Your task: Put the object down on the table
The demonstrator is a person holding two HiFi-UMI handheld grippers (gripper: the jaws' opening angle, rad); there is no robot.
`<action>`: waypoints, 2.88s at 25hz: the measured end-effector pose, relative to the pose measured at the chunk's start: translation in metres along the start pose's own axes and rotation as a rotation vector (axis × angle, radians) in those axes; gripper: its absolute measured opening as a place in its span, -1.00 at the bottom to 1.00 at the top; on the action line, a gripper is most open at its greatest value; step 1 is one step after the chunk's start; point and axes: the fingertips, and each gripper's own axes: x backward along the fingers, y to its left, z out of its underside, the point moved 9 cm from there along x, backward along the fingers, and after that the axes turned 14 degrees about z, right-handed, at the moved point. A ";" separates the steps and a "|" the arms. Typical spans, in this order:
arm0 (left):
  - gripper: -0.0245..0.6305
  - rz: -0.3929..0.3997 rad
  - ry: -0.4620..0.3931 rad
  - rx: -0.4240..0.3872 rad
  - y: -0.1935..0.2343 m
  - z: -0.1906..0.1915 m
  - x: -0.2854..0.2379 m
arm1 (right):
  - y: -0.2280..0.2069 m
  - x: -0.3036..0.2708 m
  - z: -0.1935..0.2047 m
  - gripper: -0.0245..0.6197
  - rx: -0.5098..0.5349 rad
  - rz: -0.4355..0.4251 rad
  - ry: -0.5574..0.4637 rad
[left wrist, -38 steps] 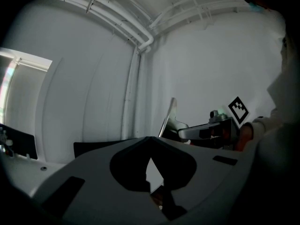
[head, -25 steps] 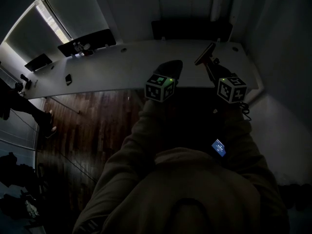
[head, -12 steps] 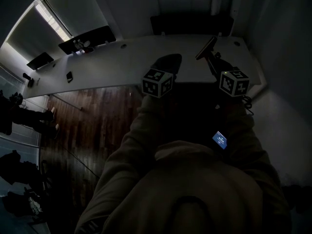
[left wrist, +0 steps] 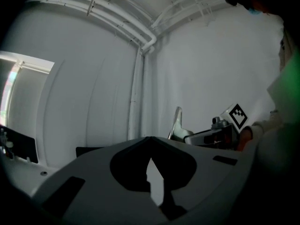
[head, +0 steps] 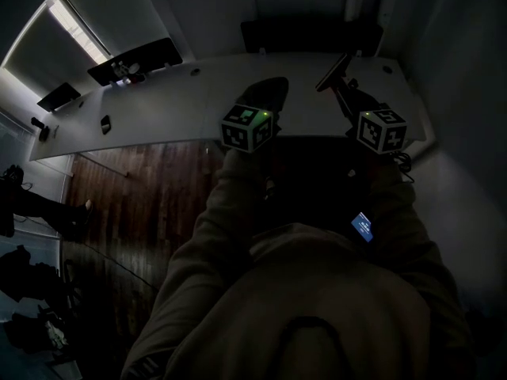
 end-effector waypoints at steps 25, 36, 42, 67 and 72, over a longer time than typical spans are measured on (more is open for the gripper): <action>-0.94 0.062 0.037 -0.018 0.318 -0.006 -0.194 | -0.098 -0.305 -0.052 -0.86 -0.007 0.029 0.043; -0.94 0.059 0.076 -0.018 0.423 0.001 -0.260 | -0.145 -0.412 -0.072 -0.86 -0.056 0.038 0.031; -0.94 0.042 0.084 -0.028 0.431 0.001 -0.283 | -0.173 -0.425 -0.090 -0.86 -0.049 0.028 0.025; -0.94 -0.014 0.029 -0.065 0.416 -0.028 -0.282 | -0.169 -0.439 -0.130 -0.86 0.046 -0.106 -0.049; -0.94 -0.013 0.029 -0.047 0.423 -0.034 -0.281 | -0.173 -0.445 -0.135 -0.86 0.054 -0.103 -0.013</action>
